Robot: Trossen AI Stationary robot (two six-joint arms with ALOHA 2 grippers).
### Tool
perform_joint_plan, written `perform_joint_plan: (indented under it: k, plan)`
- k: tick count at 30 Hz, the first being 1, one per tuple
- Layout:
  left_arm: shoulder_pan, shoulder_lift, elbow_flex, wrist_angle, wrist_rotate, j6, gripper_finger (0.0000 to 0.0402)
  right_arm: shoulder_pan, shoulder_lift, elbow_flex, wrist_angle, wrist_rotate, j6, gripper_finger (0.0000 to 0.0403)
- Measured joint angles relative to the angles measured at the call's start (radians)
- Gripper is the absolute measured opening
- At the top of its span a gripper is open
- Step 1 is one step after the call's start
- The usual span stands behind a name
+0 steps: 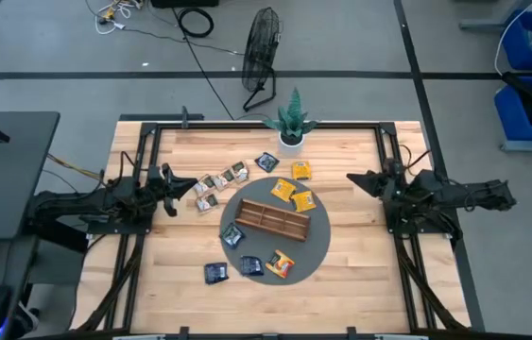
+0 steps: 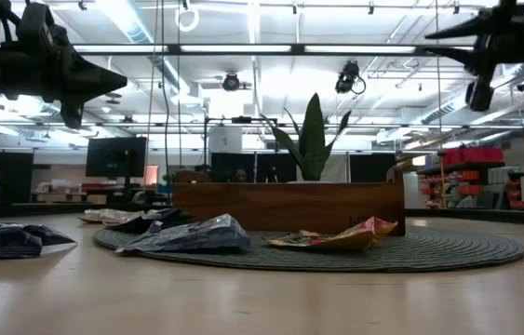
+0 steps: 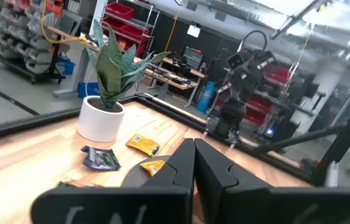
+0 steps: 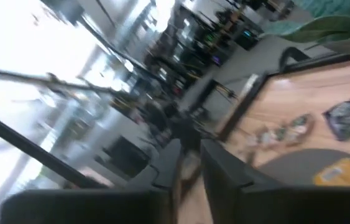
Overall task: Pick & Place Tea
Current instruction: Put the yellow tea bag into the right section of the wooden organizer
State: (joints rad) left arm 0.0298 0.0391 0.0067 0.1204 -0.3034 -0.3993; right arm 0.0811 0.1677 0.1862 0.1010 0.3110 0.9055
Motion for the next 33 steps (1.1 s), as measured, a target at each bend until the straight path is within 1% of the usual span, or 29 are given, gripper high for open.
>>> perform_joint_plan:
  k: [7, 9, 12, 16, 19, 22, 29, 33]
  plan:
    - [0.000, 0.000, 0.000, 0.000, -0.002, -0.101, 0.0012, 0.000, 0.264, 0.204, -0.225, -0.033, -0.104, 0.0173]
    - [0.000, 0.000, 0.000, 0.000, -0.003, -0.115, 0.0012, 0.000, 0.338, 0.246, -0.250, -0.068, -0.143, 0.0193]
    - [0.000, 0.000, 0.000, 0.000, -0.002, -0.125, 0.0012, -0.003, 0.438, 0.297, -0.324, -0.081, -0.153, 0.0209]
    - [0.000, 0.000, 0.000, 0.000, -0.002, -0.196, 0.0012, -0.043, 0.555, 0.340, -0.413, -0.114, -0.141, 0.0214]
    - [0.000, 0.000, 0.000, 0.000, -0.002, -0.244, 0.0012, -0.087, 0.638, 0.363, -0.429, -0.152, -0.148, 0.0211]
    - [0.000, 0.000, 0.000, 0.000, -0.001, -0.271, 0.0012, -0.116, 0.721, 0.388, -0.430, -0.171, -0.264, 0.0204]
    - [0.000, 0.000, 0.000, 0.001, -0.002, -0.274, 0.0012, -0.161, 0.894, 0.420, -0.433, -0.173, -0.594, 0.0192]
    - [0.000, 0.000, 0.000, 0.001, -0.002, -0.291, 0.0012, -0.181, 0.987, 0.424, -0.421, -0.173, -0.701, 0.0194]
